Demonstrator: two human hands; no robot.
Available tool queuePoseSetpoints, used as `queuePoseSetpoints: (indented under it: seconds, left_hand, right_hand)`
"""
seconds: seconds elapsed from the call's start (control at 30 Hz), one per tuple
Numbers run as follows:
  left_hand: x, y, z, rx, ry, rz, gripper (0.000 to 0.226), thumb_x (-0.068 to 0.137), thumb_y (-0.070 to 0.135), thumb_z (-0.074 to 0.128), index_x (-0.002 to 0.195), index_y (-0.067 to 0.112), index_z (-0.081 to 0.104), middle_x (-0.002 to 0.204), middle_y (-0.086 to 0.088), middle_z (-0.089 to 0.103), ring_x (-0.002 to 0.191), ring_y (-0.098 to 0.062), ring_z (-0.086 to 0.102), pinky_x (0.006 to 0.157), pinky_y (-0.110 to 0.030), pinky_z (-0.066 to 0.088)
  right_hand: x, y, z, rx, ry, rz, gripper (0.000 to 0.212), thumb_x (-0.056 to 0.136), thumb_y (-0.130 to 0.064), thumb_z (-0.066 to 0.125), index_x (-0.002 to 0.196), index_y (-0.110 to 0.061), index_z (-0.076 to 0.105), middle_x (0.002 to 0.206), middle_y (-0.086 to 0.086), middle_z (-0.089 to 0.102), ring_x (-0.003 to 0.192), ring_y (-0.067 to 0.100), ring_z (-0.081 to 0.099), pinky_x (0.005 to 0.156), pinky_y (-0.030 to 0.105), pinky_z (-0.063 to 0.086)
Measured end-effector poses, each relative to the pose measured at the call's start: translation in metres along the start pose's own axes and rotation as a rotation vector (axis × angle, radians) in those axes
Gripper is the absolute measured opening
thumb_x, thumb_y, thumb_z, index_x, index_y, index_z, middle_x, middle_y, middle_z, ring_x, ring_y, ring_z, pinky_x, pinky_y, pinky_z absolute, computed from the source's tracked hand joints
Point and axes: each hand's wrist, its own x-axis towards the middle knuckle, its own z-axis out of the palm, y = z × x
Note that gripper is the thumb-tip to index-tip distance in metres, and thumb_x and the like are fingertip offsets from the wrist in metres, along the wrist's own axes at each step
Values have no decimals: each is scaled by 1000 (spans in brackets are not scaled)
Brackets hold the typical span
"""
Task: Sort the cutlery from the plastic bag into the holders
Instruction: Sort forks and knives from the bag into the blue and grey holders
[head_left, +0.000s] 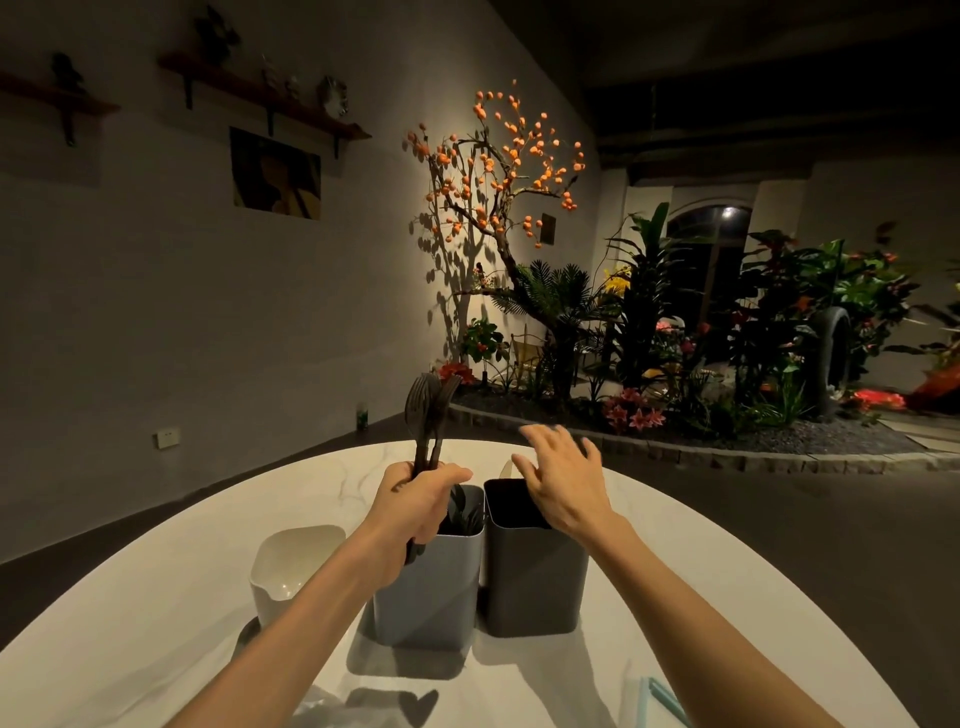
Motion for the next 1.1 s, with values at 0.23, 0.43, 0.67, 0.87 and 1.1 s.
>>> queuePoseSetpoints:
  seconds: [0.23,0.43,0.67,0.87,1.1]
  left_hand:
    - [-6,-1,-4,45,-31,-41,30,95,18,67,71,12,51,47,2,41,38,-9,31,38,-20,27]
    - [-5,9,-3,117,-129,-71,28,94,13,67,72,11,49,51,-2,40,41,-11,29,41,-23,25]
    - [-9,24,26,439,-135,-101,29,98,19,56,71,13,46,52,-3,46,41,-14,37,42,-22,30]
    - [6,28,13,595,-95,101,22,79,27,77,75,11,63,56,-4,65,46,-20,61,50,-32,52]
    - [17,17,-16,1190,-43,378,85,68,78,69,142,49,38,153,5,34,146,-19,25,120,-55,21]
  right_hand:
    - [6,-12,-6,-149,-103,23,58,106,-48,28,100,-16,77,134,0,64,144,22,37,121,54,12]
    - [-6,-75,-78,1430,-268,20,55,88,-52,66,130,-17,61,122,6,71,113,20,68,102,39,51]
    - [-2,-131,-94,1647,30,318,33,85,-41,77,96,-16,59,59,-6,53,47,8,44,44,19,38]
    - [13,-134,-109,1627,7,384,52,87,-62,64,95,-10,65,48,-8,45,39,7,38,41,21,34]
    - [37,-96,-127,1621,337,310,54,92,-47,67,53,-21,41,45,-7,42,36,10,32,38,19,26]
